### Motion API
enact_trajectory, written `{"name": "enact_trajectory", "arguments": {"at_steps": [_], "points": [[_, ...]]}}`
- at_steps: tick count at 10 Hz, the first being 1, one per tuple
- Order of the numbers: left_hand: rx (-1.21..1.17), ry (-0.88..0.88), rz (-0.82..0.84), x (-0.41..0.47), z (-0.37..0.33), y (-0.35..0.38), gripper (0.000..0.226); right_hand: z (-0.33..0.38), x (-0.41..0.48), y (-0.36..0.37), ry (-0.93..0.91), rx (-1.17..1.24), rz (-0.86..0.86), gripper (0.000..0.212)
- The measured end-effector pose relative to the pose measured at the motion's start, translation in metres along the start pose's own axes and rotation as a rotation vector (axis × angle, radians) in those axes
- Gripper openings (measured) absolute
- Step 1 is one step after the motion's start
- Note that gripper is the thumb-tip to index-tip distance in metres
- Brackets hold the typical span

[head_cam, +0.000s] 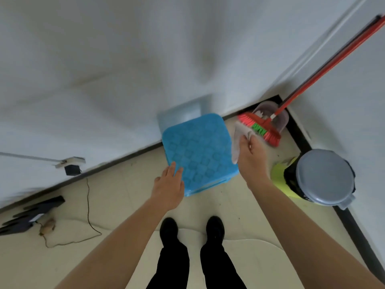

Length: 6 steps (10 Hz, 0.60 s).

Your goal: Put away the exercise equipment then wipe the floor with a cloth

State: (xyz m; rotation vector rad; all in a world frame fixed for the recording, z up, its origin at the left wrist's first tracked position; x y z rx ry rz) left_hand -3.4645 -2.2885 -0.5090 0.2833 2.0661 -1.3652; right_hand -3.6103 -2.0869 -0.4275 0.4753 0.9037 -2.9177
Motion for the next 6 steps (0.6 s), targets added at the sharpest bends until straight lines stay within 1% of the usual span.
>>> {"name": "enact_trajectory", "arguments": {"at_steps": [1,2,3,4,5,6], "points": [[0.028,0.026,0.053,0.037,0.012,0.037,0.055,-0.009,0.015,0.040,-0.295,-0.277,-0.133,0.029],[0.075,0.033,0.151,0.058,0.026,0.069,0.059,-0.037,0.014,0.108,-0.612,-0.607,-0.004,0.042],[0.104,0.028,0.204,0.057,0.038,0.088,0.070,-0.118,-0.002,0.173,-0.581,-1.043,0.510,0.063],[0.100,0.038,0.239,0.054,0.042,0.091,0.074,-0.151,-0.014,0.182,-0.540,-1.120,0.673,0.076],[0.103,0.051,0.278,0.056,0.042,0.087,0.072,-0.137,-0.006,0.179,-0.507,-1.065,0.688,0.068],[0.009,0.018,0.262,0.059,0.040,0.072,0.055,-0.119,0.008,0.159,-0.465,-1.089,0.624,0.064]]}}
Point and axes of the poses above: each hand's wrist, its own x-axis towards the middle knuckle, its own y-axis out of the palm, z = x × y, the point moved 8 cm from there along x, towards the middle knuckle, and after that the axes turned 7 degrees about -x, right-handed, at the moved point
